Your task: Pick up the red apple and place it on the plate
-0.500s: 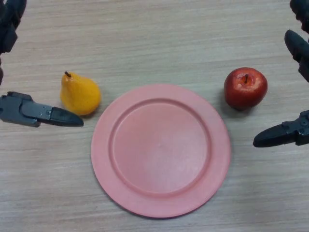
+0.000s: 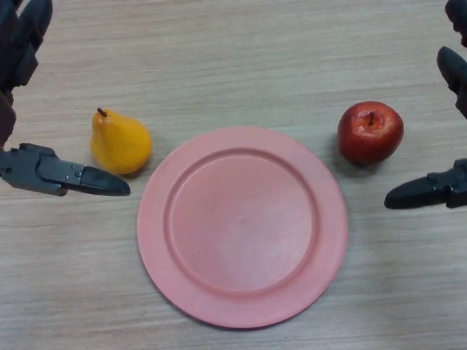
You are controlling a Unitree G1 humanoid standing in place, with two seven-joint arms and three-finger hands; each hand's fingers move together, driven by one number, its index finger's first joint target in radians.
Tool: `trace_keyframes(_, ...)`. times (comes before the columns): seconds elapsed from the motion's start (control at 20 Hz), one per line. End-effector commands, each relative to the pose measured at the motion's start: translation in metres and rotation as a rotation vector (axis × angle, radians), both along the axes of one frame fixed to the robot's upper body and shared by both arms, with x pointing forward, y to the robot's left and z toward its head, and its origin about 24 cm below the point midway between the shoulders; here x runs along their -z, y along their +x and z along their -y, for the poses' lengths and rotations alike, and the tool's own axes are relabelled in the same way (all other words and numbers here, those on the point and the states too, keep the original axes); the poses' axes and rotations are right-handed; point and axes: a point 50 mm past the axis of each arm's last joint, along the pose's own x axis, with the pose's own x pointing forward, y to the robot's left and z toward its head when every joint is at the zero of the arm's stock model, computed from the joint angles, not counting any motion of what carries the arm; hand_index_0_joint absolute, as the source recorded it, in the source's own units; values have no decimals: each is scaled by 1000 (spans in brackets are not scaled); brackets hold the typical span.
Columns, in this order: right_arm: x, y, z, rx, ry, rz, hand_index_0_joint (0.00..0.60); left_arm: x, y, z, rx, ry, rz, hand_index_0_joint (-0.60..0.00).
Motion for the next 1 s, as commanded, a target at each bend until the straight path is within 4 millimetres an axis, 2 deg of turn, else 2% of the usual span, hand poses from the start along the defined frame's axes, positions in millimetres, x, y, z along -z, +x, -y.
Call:
trace_keyframes(0.05,-34,0,10,43,-72,274,0,-25,-16,-3,-28,23,151,0)
trace_keyframes(0.2,-25,20,10,39,-86,273,0,-17,-18,2,-40,33,132,0)
trace_keyframes(0.25,-19,31,9,14,-156,272,0,-9,-16,3,-44,67,94,0)
trace_keyframes(0.4,-12,46,14,25,-243,266,0,-5,-11,3,-54,107,71,0)
trace_keyframes(0.6,0,74,16,78,-354,303,0,2,-14,-5,-77,98,63,0)
trace_keyframes(0.75,16,96,14,97,-450,286,0,5,-15,-14,-100,79,60,0)
trace_keyframes(1.0,33,116,10,136,-518,229,0,6,-18,-24,-124,68,52,0)
